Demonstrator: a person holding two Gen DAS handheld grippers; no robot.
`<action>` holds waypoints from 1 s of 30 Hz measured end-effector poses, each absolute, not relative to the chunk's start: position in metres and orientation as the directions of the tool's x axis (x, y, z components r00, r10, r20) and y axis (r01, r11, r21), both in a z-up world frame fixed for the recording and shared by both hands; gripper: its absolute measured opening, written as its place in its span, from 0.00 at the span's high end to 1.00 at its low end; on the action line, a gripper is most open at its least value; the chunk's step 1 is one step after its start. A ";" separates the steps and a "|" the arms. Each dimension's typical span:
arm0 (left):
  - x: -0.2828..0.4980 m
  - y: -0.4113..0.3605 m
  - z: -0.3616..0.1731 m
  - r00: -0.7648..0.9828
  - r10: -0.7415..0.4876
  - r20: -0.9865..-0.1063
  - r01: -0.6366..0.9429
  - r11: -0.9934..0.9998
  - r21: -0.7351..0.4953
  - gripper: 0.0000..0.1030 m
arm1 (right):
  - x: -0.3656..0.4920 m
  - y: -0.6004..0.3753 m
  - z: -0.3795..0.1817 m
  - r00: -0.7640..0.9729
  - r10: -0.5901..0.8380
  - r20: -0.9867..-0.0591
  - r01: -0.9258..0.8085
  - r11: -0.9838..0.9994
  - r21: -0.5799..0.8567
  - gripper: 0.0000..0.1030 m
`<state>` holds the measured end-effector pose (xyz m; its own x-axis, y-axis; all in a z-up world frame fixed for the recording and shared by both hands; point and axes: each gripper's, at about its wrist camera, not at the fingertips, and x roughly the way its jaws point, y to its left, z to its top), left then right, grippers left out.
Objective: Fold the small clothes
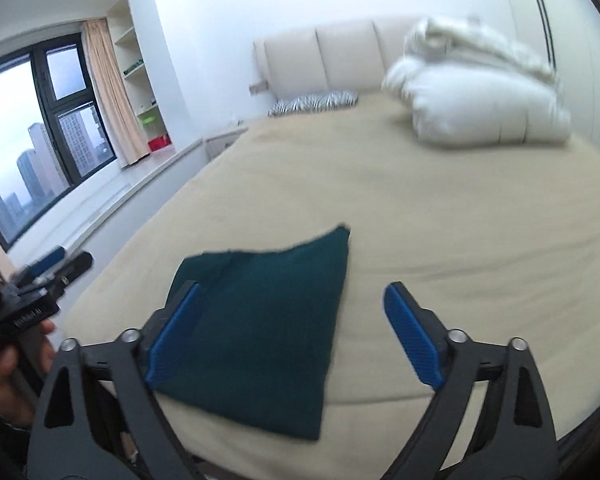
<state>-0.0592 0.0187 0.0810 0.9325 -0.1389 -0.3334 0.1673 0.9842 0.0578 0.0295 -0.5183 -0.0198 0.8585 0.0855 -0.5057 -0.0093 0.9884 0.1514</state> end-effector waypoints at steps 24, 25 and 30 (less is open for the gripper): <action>-0.027 -0.004 0.000 0.644 -0.018 -0.765 0.096 0.994 0.058 0.00 | 0.022 -0.519 -0.030 0.676 0.015 -0.737 0.170 0.970 0.176 0.00; -0.027 -0.004 -0.003 0.637 -0.019 -0.771 0.095 0.994 0.054 0.00 | 0.023 -0.519 -0.038 0.662 0.003 -0.749 0.182 0.969 0.165 0.00; -0.028 0.001 -0.016 0.607 -0.015 -0.794 0.081 0.996 0.043 0.00 | 0.028 -0.512 -0.065 0.630 -0.019 -0.777 0.190 0.973 0.130 0.00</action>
